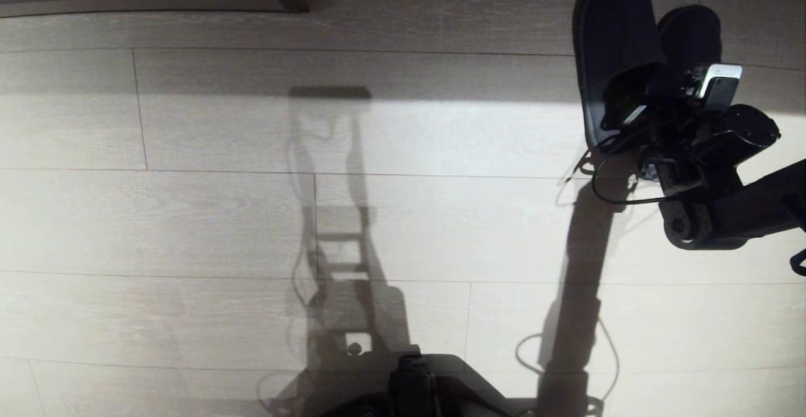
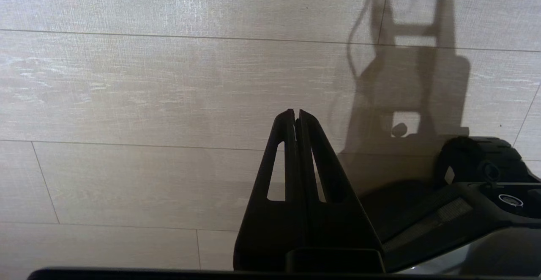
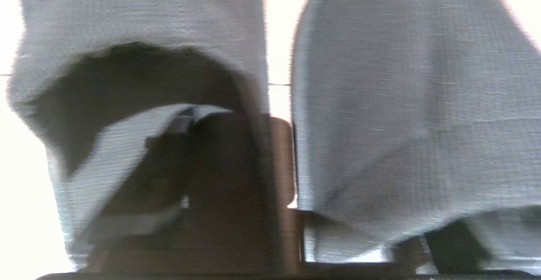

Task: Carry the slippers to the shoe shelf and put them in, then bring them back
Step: Pick up the slippers on the floor

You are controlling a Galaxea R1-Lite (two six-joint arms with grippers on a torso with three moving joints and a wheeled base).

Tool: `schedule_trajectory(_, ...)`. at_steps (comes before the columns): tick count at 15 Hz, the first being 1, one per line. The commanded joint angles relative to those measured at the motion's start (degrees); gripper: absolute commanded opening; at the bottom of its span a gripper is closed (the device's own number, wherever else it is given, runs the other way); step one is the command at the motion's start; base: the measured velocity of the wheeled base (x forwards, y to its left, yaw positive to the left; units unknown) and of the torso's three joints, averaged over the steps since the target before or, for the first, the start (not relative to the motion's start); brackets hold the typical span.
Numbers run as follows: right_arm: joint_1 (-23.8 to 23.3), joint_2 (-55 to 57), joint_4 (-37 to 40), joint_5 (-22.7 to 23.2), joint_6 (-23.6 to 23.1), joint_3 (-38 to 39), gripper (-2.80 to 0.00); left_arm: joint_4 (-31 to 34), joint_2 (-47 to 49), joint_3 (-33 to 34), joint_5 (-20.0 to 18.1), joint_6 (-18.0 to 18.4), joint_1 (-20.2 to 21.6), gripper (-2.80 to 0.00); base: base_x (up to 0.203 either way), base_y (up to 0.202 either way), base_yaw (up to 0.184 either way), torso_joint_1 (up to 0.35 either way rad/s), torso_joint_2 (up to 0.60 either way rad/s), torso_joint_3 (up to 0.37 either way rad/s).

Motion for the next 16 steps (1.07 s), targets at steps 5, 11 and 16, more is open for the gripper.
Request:
schedule_trajectory(5, -0.1, 0.0, -0.8, 0.0, 0.1, 0.2, -2.80, 0.0, 0.0, 0.0, 0.0, 0.0, 0.0, -2.80, 0.000, 0.000, 0.000, 0.000, 0.00, 0.000)
schedule_trajectory(11, -0.3, -0.3, -1.5, 0.1, 0.1, 0.6, -2.80, 0.0, 0.0, 0.0, 0.0, 0.0, 0.0, -2.80, 0.000, 0.000, 0.000, 0.000, 0.00, 0.000)
schedule_trajectory(16, -0.4, -4.3, -1.9, 0.4, 0.2, 5.8, -2.80, 0.0, 0.0, 0.0, 0.0, 0.0, 0.0, -2.80, 0.000, 0.000, 0.000, 0.000, 0.00, 0.000)
